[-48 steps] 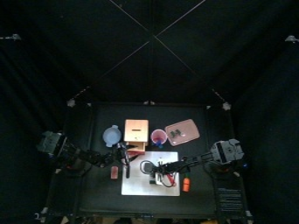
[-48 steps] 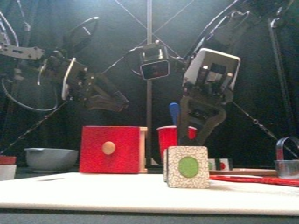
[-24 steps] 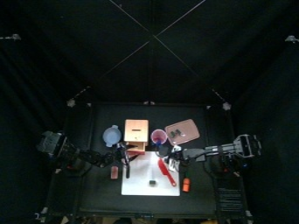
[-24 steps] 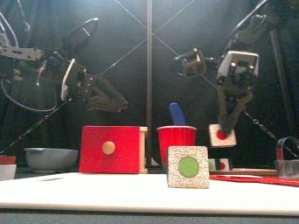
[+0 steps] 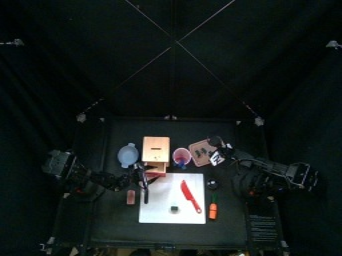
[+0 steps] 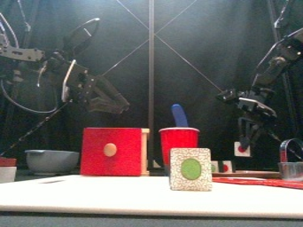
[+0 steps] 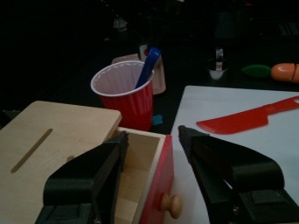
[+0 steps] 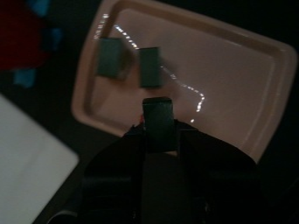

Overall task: Place sushi on board then cut the sushi with the knife then place the pieces on the plate
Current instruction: Place the 4 sushi pieces on the plate

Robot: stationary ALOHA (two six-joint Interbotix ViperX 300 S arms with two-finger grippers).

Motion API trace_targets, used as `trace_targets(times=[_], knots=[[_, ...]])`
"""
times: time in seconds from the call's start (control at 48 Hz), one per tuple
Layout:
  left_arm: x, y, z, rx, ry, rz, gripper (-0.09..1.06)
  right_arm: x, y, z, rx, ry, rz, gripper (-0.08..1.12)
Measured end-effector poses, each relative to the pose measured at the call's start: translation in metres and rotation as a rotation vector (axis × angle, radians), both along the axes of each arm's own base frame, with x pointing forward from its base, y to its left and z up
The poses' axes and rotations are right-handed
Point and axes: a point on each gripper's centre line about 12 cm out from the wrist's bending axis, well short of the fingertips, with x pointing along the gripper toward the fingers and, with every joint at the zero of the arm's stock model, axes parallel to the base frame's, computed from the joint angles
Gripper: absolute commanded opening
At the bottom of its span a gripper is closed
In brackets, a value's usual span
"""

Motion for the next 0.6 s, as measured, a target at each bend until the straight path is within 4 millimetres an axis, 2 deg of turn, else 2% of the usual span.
trace_targets(times=[0.125, 0.354, 0.604], knots=[[0.000, 0.000, 0.000, -0.003, -0.002, 0.002, 0.86, -0.004, -0.014, -0.013, 0.013, 0.020, -0.046, 0.56], [0.000, 0.000, 0.001, -0.001, -0.003, 0.001, 0.86, 0.006, -0.025, -0.031, 0.034, 0.031, -0.052, 0.59], [0.000, 0.000, 0.000, -0.002, 0.000, 0.002, 0.86, 0.006, -0.031, -0.034, 0.031, 0.055, -0.050, 0.84]])
